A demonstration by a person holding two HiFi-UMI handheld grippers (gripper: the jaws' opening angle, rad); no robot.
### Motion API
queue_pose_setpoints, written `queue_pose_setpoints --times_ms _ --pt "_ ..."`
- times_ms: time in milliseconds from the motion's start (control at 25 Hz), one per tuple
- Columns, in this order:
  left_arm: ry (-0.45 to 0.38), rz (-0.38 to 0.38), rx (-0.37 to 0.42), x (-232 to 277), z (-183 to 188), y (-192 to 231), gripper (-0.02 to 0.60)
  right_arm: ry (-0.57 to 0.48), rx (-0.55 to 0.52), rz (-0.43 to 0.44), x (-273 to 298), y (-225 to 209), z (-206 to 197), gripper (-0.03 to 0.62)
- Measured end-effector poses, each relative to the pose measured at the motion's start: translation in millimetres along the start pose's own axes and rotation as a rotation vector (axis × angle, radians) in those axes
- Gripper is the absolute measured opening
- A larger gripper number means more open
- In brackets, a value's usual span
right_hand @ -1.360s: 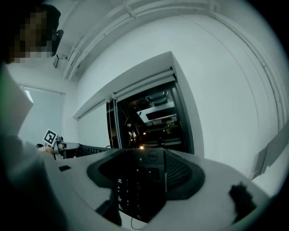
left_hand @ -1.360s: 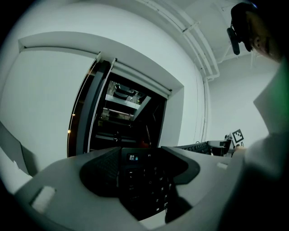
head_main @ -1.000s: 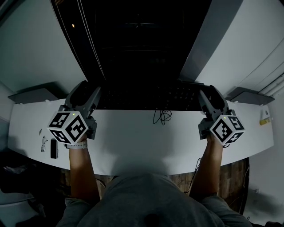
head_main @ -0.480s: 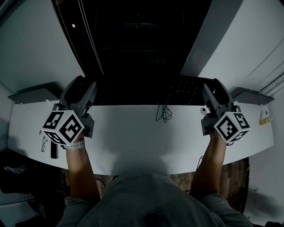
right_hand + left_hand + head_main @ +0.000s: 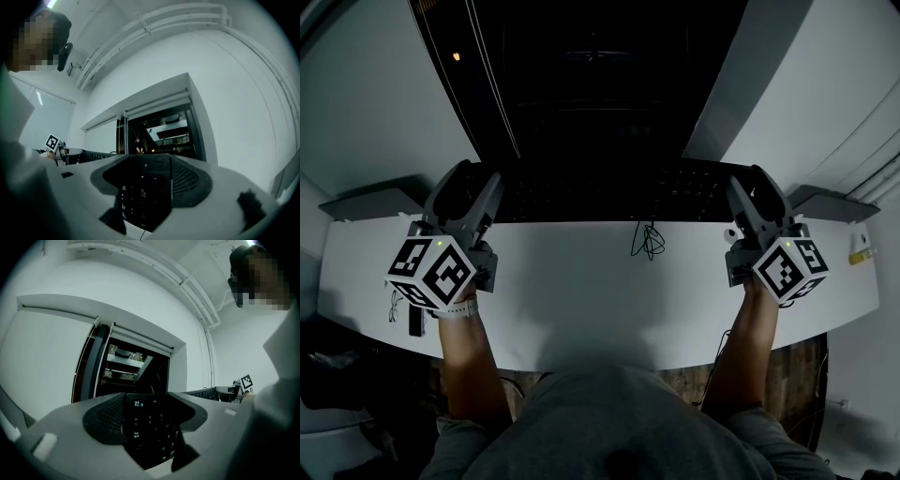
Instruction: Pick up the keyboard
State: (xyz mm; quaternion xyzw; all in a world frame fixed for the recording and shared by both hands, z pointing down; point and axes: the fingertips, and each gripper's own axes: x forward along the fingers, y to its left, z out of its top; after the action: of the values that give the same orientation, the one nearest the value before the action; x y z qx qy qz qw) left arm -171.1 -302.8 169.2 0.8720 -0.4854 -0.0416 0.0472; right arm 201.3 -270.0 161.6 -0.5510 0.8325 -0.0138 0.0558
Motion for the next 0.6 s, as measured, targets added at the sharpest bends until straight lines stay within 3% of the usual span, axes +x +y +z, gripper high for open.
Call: queue_pose_setpoints --times_ms 600 --pt "0.001 0.001 -0.010 2.0 -4.1 0.1 0.264 0.003 -0.003 0.002 0.5 -1.6 -1.0 0.273"
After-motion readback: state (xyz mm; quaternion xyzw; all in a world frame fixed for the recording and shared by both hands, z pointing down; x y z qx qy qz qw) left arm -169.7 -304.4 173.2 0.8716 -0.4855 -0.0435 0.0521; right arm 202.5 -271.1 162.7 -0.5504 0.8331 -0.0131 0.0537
